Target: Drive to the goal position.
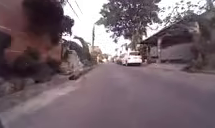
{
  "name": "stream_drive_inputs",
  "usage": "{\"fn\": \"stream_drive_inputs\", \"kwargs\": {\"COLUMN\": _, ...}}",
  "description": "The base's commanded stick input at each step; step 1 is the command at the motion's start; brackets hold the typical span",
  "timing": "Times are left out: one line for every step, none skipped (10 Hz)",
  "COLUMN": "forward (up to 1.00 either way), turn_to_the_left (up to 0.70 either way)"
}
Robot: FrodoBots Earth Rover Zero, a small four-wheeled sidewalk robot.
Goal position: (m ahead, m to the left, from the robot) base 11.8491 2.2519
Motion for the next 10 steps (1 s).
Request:
{"fn": "stream_drive_inputs", "kwargs": {"forward": 1.0, "turn_to_the_left": 0.0}}
{"fn": "stream_drive_inputs", "kwargs": {"forward": 1.0, "turn_to_the_left": 0.0}}
{"fn": "stream_drive_inputs", "kwargs": {"forward": 1.0, "turn_to_the_left": 0.0}}
{"fn": "stream_drive_inputs", "kwargs": {"forward": 1.0, "turn_to_the_left": 0.0}}
{"fn": "stream_drive_inputs", "kwargs": {"forward": 1.0, "turn_to_the_left": 0.0}}
{"fn": "stream_drive_inputs", "kwargs": {"forward": 1.0, "turn_to_the_left": 0.0}}
{"fn": "stream_drive_inputs", "kwargs": {"forward": 1.0, "turn_to_the_left": 0.0}}
{"fn": "stream_drive_inputs", "kwargs": {"forward": 1.0, "turn_to_the_left": 0.0}}
{"fn": "stream_drive_inputs", "kwargs": {"forward": 1.0, "turn_to_the_left": 0.0}}
{"fn": "stream_drive_inputs", "kwargs": {"forward": 1.0, "turn_to_the_left": 0.0}}
